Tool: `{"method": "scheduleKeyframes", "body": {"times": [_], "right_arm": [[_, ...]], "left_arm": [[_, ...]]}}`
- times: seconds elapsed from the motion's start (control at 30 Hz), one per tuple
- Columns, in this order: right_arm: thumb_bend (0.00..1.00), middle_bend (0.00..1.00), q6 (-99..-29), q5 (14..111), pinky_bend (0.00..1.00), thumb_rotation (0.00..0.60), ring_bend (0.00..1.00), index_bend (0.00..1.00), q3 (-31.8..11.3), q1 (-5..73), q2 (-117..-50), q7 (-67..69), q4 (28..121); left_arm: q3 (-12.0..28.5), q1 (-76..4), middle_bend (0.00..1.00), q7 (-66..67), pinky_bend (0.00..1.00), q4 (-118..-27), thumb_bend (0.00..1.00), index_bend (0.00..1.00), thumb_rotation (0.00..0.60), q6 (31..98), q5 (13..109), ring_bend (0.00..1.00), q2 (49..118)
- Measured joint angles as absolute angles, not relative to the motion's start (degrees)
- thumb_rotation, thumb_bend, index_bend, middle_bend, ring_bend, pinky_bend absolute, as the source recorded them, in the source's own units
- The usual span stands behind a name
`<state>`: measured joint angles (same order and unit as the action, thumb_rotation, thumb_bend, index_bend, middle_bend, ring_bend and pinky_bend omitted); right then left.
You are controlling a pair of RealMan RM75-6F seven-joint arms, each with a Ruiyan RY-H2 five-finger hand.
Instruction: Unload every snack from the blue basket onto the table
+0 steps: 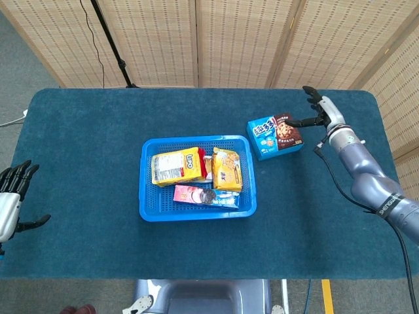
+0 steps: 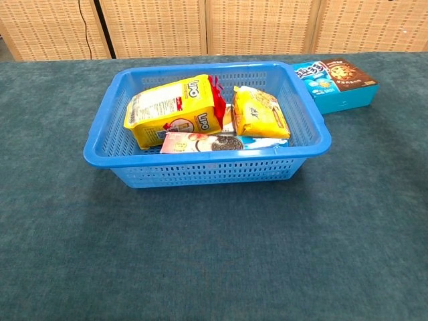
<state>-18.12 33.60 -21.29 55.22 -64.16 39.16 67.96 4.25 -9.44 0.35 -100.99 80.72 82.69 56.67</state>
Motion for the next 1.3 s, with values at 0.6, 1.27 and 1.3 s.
{"method": "scheduleKeyframes", "body": {"times": [0.6, 1.27, 1.3], "right_arm": [[0.0, 0.0, -64.03, 72.9, 0.01, 0.6, 0.0, 0.02, -14.23, 31.61, -58.42, 26.3, 89.78], [0.0, 0.0, -96.42, 93.6, 0.04, 0.6, 0.0, 0.04, -1.74, 8.91, -68.63, 18.89, 82.39], [0.0, 0.0, -96.61, 93.65, 0.04, 0.6, 0.0, 0.04, -1.76, 8.81, -68.48, 19.25, 82.44]], "left_arm": [[3.13, -13.98, 0.0, -9.0, 0.0, -96.75, 0.0, 0.0, 0.6, 77.69, 91.55, 0.0, 57.0], [9.4, -30.43, 0.0, -11.4, 0.0, -102.79, 0.0, 0.0, 0.6, 57.82, 81.8, 0.0, 62.11], [9.8, -31.24, 0.0, -10.38, 0.0, -102.83, 0.0, 0.0, 0.6, 57.06, 80.76, 0.0, 62.96]]}}
